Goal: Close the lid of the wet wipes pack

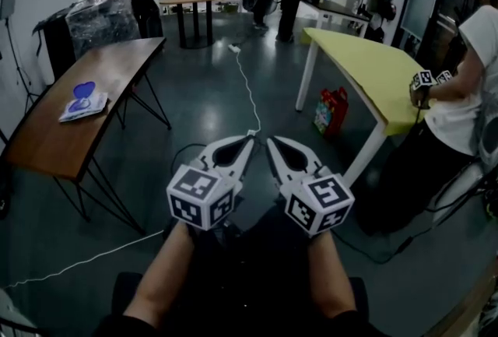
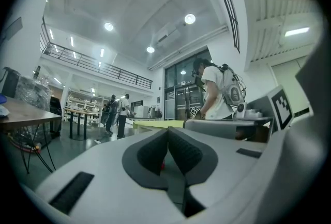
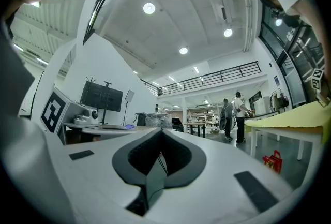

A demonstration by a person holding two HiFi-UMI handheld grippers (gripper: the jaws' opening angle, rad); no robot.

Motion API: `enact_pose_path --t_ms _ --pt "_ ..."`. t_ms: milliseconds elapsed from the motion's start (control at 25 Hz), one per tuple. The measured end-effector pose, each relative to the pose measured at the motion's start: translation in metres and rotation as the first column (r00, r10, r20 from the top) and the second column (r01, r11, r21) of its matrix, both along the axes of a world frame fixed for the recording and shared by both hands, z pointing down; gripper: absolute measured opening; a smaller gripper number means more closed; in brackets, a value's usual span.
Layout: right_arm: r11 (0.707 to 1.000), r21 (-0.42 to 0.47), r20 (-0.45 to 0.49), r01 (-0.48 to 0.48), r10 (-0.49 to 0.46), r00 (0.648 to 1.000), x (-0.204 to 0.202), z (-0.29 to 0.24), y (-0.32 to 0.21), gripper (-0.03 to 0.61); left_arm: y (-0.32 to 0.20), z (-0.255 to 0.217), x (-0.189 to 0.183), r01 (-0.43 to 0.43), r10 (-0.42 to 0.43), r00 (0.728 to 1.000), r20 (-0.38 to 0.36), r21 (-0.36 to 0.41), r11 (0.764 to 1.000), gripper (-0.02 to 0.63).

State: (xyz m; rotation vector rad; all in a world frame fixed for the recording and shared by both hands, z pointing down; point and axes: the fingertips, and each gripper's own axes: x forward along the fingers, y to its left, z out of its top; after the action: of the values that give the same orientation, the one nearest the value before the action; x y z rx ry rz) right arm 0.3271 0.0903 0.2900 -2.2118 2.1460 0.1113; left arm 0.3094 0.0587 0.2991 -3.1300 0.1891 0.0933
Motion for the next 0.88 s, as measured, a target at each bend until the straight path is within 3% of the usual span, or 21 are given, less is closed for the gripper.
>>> enact_pose_path --t_ms 520,880 --pt "0.992 0.003 0.006 0.125 -0.125 0.992 -0.041 0.001 -0.040 0.011 -0.037 -0.003 -0.049 0.137 -0.137 0.991 -0.003 0.004 0.991 0.009" --pt "0.953 0.023 0.007 0.301 -0.302 0.953 -0.104 -0.004 -0.086 0.011 -0.080 -0.005 -0.121 0.320 -0.320 0.947 0.002 0.009 0.947 0.009"
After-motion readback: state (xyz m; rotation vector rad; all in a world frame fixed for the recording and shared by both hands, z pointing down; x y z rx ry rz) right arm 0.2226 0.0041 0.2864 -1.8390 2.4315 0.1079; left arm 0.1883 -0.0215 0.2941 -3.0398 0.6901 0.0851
